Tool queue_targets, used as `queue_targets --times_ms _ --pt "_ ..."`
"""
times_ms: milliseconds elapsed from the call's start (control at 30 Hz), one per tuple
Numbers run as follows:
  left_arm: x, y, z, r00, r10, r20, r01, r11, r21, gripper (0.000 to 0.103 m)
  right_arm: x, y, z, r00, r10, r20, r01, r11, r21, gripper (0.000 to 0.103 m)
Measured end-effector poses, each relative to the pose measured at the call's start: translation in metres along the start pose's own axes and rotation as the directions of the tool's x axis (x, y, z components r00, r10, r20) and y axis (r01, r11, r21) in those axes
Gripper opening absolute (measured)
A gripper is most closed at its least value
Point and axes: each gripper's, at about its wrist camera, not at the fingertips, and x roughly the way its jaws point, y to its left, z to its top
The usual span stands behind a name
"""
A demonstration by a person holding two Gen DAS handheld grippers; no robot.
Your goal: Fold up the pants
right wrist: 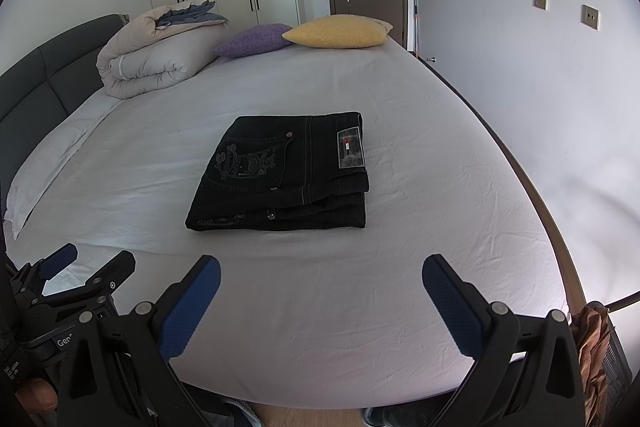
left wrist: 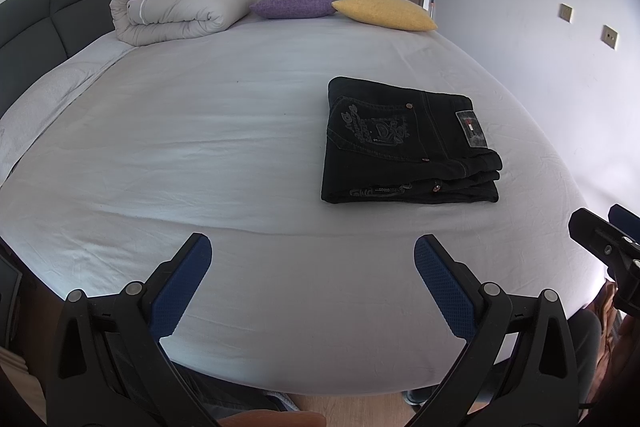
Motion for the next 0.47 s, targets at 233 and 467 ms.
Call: queue_targets --times_ms 233,467 --pt "0.0026 0.0001 -0.0024 1.0 0.002 -0.006 -0.003 1.0 -0.013 0.103 0.0016 0.0003 -0.0021 1.0 0.001 -0.001 -0.001 1.0 -0.001 0.103" --pt "0.0033 -0.0014 -0.0045 1.0 0.016 -0.001 -0.016 1.0 -0.014 0.103 0.002 0.0014 -0.0065 1.0 0.0 -0.005 0.0 1.0 0.003 0.103"
